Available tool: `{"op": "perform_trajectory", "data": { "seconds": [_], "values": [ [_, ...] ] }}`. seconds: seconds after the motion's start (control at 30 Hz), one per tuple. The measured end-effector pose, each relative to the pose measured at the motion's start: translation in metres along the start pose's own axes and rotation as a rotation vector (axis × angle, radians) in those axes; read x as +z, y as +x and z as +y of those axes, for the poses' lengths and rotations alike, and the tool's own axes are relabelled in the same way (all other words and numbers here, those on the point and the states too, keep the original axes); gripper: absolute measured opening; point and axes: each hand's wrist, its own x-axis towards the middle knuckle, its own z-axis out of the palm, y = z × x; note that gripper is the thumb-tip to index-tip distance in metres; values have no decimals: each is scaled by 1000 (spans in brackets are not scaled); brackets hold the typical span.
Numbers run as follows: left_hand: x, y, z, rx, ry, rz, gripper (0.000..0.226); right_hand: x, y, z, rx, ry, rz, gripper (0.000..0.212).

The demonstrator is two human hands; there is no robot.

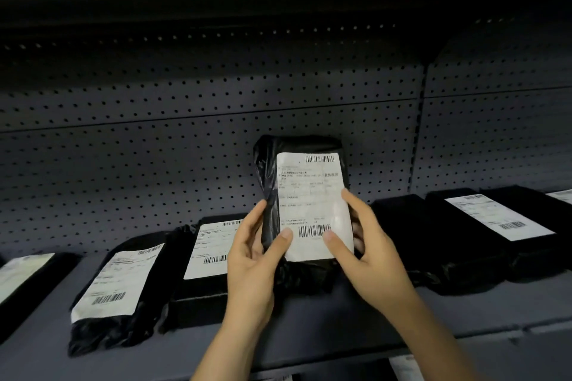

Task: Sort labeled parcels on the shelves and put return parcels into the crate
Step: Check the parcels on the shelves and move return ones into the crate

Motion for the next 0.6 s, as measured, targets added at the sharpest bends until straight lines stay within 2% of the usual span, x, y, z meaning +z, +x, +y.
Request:
{"op": "perform_trajectory", "data": {
  "seconds": [0.13,0.3,0.6],
  "values": [
    [-2,2,13,104,41,-85,56,-1,4,-18,-71,84,66,71],
    [-5,3,25,225,120,-164,58,-3,5,-28,-144,122,76,68],
    [-6,3,28,263,129,-180,58,-1,3,-34,-176,141,73,67]
  ]
}}
